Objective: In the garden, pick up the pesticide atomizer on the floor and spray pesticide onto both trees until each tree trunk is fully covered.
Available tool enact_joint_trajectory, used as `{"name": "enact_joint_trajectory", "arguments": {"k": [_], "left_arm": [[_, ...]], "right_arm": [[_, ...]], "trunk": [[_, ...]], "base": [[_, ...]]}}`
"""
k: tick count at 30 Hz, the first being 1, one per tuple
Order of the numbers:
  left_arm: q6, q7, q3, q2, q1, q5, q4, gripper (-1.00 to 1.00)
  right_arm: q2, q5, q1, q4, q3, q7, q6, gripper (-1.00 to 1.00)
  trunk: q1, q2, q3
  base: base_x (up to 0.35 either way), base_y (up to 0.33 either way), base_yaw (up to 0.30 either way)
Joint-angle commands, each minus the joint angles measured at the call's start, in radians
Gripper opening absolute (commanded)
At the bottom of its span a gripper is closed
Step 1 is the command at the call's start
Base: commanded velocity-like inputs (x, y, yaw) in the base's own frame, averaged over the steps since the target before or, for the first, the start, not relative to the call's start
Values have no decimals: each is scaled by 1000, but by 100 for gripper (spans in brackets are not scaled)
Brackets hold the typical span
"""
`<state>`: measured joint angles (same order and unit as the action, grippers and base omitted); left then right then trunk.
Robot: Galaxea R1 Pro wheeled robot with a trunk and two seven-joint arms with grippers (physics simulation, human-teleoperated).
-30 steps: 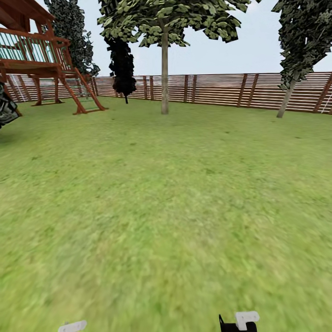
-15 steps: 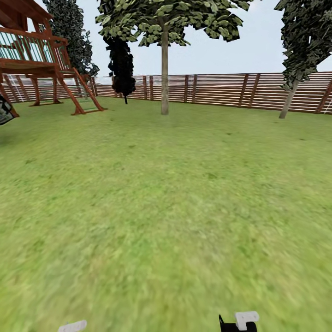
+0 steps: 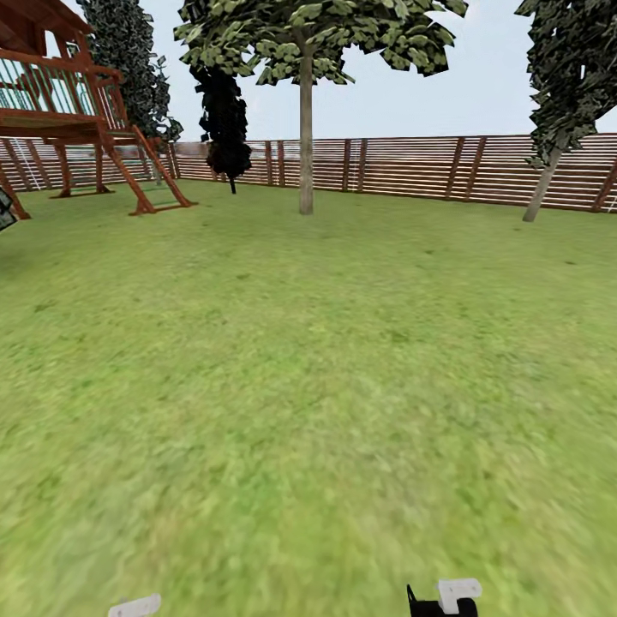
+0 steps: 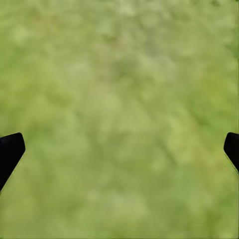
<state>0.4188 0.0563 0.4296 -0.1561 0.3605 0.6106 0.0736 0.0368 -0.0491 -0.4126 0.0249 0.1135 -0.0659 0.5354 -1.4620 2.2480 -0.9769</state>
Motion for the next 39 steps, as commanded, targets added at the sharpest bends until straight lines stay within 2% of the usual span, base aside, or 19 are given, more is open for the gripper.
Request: {"name": "enact_joint_trajectory", "arguments": {"k": [1,39], "left_arm": [[0,0,0,0,0,0,0,-100],[0,-1,0,0,0,0,0,-100]], "right_arm": [[0,0,0,0,0,0,0,100],[0,0,0,0,0,0,0,100]], "trunk": [[0,0,0],[0,0,0]], "base": [[339,0,0],[339,0,0]]}}
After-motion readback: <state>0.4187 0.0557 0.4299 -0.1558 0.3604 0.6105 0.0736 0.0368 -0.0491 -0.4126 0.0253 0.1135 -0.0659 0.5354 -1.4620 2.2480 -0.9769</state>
